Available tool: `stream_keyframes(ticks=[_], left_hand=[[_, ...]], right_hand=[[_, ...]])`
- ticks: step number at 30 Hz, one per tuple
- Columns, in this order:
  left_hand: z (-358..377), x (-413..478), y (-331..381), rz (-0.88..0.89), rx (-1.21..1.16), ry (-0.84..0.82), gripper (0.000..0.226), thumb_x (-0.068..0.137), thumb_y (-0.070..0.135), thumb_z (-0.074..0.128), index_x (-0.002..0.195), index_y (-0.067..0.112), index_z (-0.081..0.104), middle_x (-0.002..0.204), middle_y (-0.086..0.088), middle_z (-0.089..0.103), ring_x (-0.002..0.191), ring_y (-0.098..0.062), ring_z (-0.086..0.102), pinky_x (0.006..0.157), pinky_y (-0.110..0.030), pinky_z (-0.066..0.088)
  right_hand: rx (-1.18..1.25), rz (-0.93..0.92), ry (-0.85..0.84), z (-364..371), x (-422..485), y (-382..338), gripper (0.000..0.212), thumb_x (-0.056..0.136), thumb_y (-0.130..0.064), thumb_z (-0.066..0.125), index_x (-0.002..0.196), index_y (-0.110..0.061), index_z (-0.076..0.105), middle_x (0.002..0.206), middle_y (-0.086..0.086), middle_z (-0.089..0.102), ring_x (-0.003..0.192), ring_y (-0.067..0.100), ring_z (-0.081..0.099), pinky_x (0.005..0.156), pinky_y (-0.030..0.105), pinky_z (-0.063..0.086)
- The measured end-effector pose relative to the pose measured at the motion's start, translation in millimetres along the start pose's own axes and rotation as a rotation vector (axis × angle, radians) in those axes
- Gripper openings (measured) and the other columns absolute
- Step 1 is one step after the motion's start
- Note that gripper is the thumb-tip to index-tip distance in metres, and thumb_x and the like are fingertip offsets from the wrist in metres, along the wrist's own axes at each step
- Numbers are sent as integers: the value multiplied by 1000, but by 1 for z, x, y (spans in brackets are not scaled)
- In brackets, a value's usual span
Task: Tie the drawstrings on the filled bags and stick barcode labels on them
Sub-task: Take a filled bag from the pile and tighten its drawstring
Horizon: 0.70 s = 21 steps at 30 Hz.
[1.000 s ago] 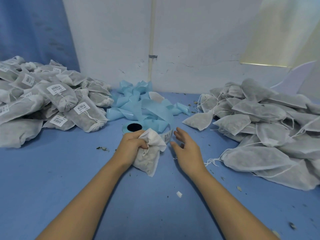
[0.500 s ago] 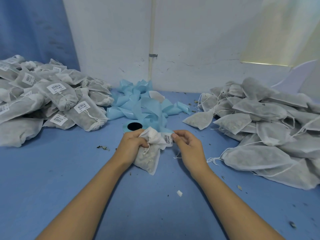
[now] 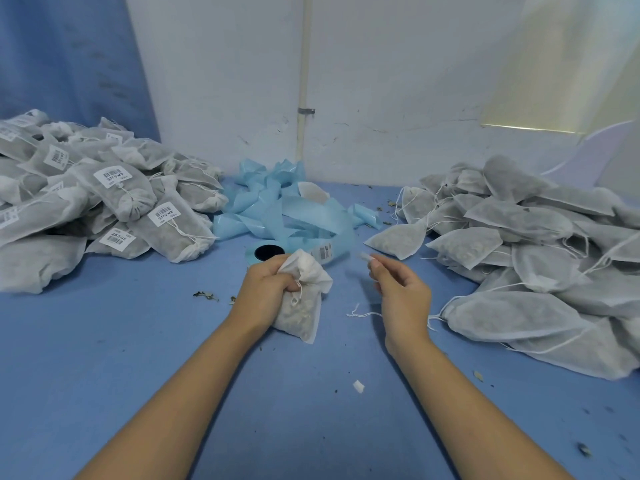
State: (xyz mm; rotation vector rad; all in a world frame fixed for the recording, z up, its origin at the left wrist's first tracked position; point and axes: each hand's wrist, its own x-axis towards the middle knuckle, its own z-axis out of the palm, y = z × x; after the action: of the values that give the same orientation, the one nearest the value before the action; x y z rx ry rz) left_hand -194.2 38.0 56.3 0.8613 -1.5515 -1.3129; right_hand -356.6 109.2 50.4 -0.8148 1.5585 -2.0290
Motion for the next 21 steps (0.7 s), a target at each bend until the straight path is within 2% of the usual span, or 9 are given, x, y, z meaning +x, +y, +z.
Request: stream_keyframes(ticks=[5,6,9,11,13,15,18,21], left_hand=[[6,-2,4,5,-59,-16,38,71,-6,52,94,21,66,89,3,67,83,-10,60,75,-19,43],[8,-1,6,10,-90,-10,38,70,-5,52,89,23,68,85,5,67,79,-7,60,72,-18,44],[13,-1,14,-39,-202,4,24,59,3,53,50,23,62,53,9,57,50,-4,54,48,-13,41],[16,-1,15,-100,-247,-16,19,53,6,51,44,21,60,50,6,55,47,-7,53,46,-13,40],[18,-1,14,-156,-247,-44,15,51,7,53,55,16,64,58,-1,59,55,-14,56,53,-18,42],[18,-2,14,-195,-267,-50,23,52,6,54,73,4,63,71,-9,60,66,-21,56,62,-26,42],[17,-1,16,-217,-323,-24,11,65,0,55,70,5,62,70,-9,61,64,-21,57,60,-25,44],[15,1,15,-200,-300,-18,14,71,-7,53,67,5,59,64,-6,59,58,-17,57,56,-23,43]], right_hand=[[7,2,-27,2,-3,-2,22,87,-9,67,85,-30,72,86,-14,72,74,-9,63,66,6,46],[20,10,-33,2,-3,-3,22,87,-9,67,85,-30,73,87,-13,73,74,-9,63,66,6,46],[47,3,-66,4,-6,-4,20,87,-9,66,86,-28,74,89,-11,74,79,-7,65,69,7,47],[55,-20,-101,7,-9,-4,21,87,-10,66,85,-29,74,86,-15,74,79,-8,65,69,7,47],[52,-48,-146,9,-11,-4,21,87,-9,65,85,-28,74,85,-18,74,79,-9,65,68,6,46],[32,-71,-183,10,-13,-4,21,88,-9,65,86,-29,74,87,-19,73,82,-9,65,69,6,46],[-64,-114,-210,10,-14,-3,23,89,-12,63,91,-32,73,93,-19,73,91,-6,65,77,8,47],[-103,-95,-200,11,-14,-1,30,91,-11,62,117,-23,66,108,-17,68,98,-8,63,85,11,48]])
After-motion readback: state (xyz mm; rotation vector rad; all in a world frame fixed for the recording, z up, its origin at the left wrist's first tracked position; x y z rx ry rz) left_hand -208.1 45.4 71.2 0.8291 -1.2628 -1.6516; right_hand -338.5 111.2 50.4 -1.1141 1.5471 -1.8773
